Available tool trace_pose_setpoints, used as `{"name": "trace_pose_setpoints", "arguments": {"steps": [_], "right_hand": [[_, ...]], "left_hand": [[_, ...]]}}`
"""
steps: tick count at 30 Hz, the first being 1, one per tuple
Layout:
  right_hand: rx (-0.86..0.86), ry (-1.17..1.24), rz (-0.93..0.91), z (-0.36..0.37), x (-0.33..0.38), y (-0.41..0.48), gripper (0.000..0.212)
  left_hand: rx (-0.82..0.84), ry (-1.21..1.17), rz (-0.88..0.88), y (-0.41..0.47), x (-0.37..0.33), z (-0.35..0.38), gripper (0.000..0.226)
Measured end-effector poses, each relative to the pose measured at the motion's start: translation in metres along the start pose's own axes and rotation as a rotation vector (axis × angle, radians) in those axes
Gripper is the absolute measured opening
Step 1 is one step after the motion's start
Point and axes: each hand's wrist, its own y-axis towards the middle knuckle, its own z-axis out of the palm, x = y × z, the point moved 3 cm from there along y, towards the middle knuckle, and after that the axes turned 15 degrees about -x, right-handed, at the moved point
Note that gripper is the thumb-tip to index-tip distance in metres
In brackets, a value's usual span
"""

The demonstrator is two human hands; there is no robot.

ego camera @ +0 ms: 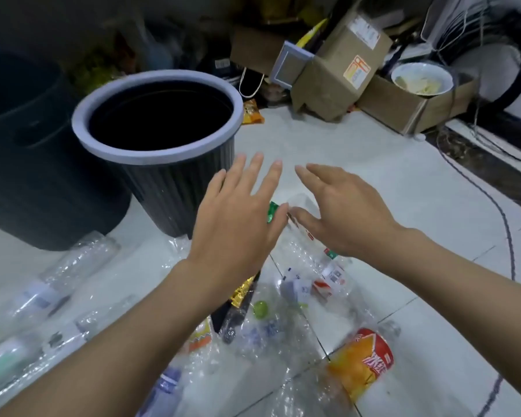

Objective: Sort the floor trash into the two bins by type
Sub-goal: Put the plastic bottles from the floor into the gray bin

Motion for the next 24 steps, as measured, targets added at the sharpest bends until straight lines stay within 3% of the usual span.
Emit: {"name": "trace_pose_setpoints", "arguments": {"steps": [13, 19, 24], "right_hand": [[0.336, 0.121, 0.151, 0.105, -0.052, -0.08, 0.076], [0.355, 0.153, 0.22, 0.133, -0.055, -0.095, 0.067], [0.352, 0.162, 0.23, 0.139, -0.058, -0.098, 0.072]], "left_hand": [[0.155, 0.011, -0.028, -0.055, -0.04, 0.07, 0.059], [0.208, 0.02, -0.015, -0.063, -0.042, 0.082, 0.061], [0.211, 0.021, -0.017, -0.066, -0.041, 0.086, 0.06]]}}
